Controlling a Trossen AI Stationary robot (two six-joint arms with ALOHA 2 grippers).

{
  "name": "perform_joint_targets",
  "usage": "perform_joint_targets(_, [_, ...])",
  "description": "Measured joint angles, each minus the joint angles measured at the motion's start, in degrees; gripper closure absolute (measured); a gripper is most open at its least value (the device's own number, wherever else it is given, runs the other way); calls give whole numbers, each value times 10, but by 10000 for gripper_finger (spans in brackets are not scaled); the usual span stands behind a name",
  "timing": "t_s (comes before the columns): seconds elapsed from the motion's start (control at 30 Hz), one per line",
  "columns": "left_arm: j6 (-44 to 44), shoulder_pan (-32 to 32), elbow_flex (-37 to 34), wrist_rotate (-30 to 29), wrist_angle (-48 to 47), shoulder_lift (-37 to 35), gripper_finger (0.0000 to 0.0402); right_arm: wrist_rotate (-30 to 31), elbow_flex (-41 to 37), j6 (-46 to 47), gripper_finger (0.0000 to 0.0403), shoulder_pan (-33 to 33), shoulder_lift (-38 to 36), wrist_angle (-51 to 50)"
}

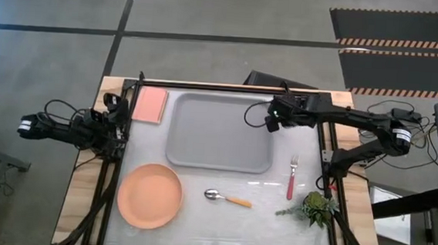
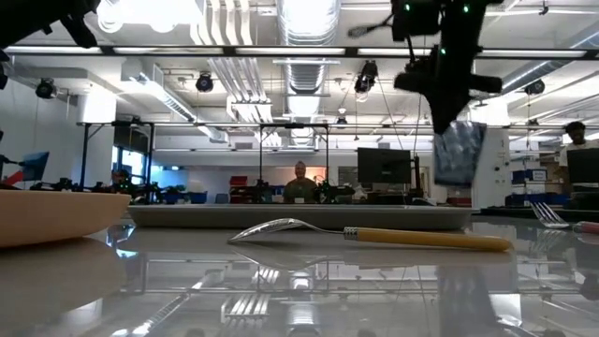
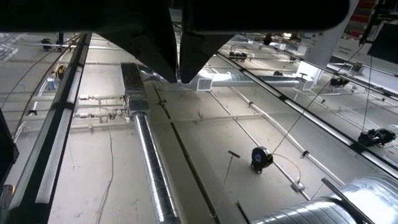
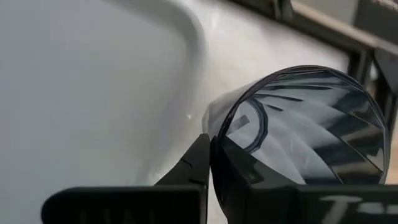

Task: Pick and place plate/cup/fork/spoon on tray
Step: Put the blue cup on the gray tray

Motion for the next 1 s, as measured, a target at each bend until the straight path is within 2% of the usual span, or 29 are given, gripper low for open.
perform_joint_targets(0.17, [-1, 0, -2, 0, 0, 7, 402, -6, 55, -74, 394, 19, 39, 81])
perform_joint_targets(0.33, [-2, 0, -3, 0, 0, 6, 402, -60, 142, -143, 394, 20, 119, 107])
perform_joint_targets(0.7, [-47, -1, -3, 0, -5, 9, 402, -74, 302, -232, 394, 1, 307, 0])
perform_joint_targets(0.83, [-47, -1, -4, 0, -5, 10, 402, -74, 330, -246, 394, -5, 344, -34])
perform_joint_targets(1.0, [-47, -1, -4, 2, -5, 10, 402, -73, 330, -265, 394, -18, 356, -33])
